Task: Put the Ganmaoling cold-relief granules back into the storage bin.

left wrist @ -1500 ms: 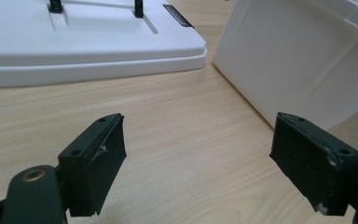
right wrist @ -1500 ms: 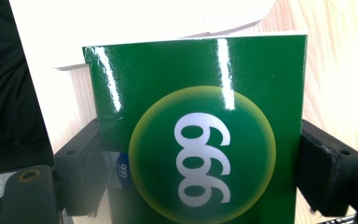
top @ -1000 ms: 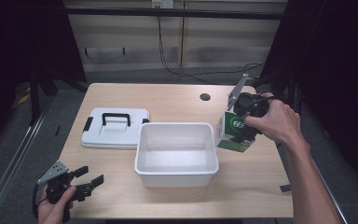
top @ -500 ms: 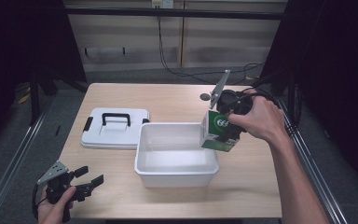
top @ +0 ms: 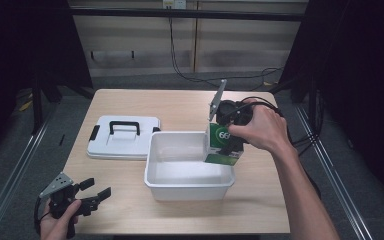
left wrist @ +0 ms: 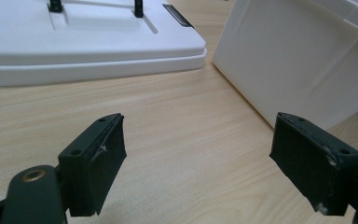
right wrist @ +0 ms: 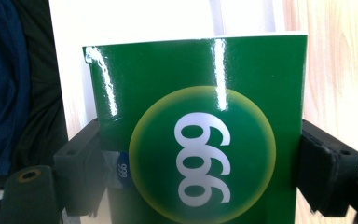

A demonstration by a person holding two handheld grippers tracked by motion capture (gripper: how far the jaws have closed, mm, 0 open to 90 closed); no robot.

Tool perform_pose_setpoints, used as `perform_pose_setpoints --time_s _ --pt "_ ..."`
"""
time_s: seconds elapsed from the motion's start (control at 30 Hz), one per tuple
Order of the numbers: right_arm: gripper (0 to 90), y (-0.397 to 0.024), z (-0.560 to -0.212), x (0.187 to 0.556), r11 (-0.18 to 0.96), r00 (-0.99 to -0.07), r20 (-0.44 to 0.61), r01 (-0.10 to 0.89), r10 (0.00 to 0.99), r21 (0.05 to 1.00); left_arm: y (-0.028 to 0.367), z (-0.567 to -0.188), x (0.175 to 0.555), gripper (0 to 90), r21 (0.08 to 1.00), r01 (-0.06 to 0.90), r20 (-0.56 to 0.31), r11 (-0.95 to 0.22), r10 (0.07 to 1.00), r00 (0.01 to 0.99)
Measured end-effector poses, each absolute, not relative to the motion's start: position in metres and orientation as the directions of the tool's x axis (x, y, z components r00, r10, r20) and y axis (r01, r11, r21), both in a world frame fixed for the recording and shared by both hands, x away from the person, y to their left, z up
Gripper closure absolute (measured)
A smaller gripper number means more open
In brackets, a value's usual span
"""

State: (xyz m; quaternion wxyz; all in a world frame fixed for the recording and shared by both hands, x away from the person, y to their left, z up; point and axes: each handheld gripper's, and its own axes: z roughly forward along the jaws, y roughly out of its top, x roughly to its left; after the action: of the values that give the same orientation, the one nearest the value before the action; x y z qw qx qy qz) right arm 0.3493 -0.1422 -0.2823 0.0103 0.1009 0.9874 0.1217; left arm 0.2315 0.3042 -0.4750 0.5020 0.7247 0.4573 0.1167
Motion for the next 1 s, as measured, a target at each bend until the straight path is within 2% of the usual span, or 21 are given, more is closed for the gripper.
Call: perform_pose_setpoints --time_s 0.4,1.0 --pt "15.5 -0.122 -0.304 0.357 0.966 -0.985 0.027 0.171 0.169 0.193 0.305 -0.475 0.231 17.4 0.835 0.544 -0.289 -0.08 0.777 0.559" --pt "15.4 -0.119 -0.342 0.363 0.97 -0.985 0.063 0.169 0.161 0.172 0.305 -0.475 0.231 17.3 0.835 0.546 -0.294 -0.074 0.778 0.555"
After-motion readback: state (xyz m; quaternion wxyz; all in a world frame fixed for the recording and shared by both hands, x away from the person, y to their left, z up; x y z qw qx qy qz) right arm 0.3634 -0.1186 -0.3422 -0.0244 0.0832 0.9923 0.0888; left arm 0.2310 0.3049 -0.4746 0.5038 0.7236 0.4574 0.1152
